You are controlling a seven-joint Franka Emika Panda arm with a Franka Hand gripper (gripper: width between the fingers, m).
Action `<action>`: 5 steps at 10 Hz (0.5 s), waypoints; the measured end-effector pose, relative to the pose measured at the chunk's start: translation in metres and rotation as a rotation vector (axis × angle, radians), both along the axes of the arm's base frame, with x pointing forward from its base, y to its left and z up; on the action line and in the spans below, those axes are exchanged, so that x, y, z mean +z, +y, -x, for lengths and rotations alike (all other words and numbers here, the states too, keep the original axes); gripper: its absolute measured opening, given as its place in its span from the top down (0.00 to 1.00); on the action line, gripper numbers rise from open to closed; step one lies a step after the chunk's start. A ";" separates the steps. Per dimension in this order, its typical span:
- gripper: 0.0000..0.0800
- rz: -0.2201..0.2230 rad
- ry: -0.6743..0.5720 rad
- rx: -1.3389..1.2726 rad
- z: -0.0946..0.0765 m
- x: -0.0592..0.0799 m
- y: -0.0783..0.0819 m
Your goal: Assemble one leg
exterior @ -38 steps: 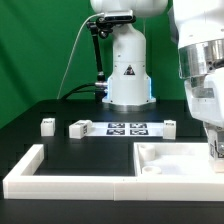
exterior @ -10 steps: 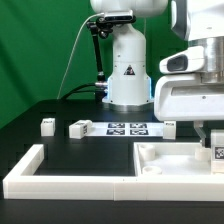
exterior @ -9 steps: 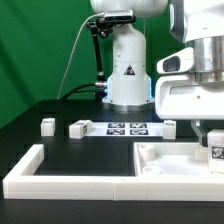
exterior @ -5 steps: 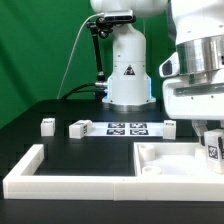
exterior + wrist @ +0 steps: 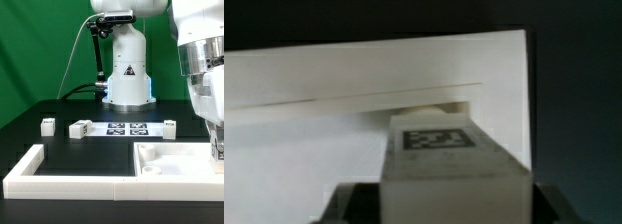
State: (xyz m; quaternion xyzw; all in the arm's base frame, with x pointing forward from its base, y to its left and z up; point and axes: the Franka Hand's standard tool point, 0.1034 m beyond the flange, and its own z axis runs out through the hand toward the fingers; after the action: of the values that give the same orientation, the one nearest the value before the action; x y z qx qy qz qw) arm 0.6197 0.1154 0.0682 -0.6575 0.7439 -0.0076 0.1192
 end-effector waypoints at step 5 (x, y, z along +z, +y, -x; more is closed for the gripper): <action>0.24 -0.009 0.013 0.030 0.001 0.000 0.003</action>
Offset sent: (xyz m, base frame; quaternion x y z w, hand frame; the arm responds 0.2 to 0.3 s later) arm 0.0000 0.0000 0.0000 0.0000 0.0000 -0.0799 0.9968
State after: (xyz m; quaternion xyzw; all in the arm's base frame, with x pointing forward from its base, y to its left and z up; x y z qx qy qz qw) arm 0.6189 0.1180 0.0682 -0.6682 0.7347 0.0020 0.1175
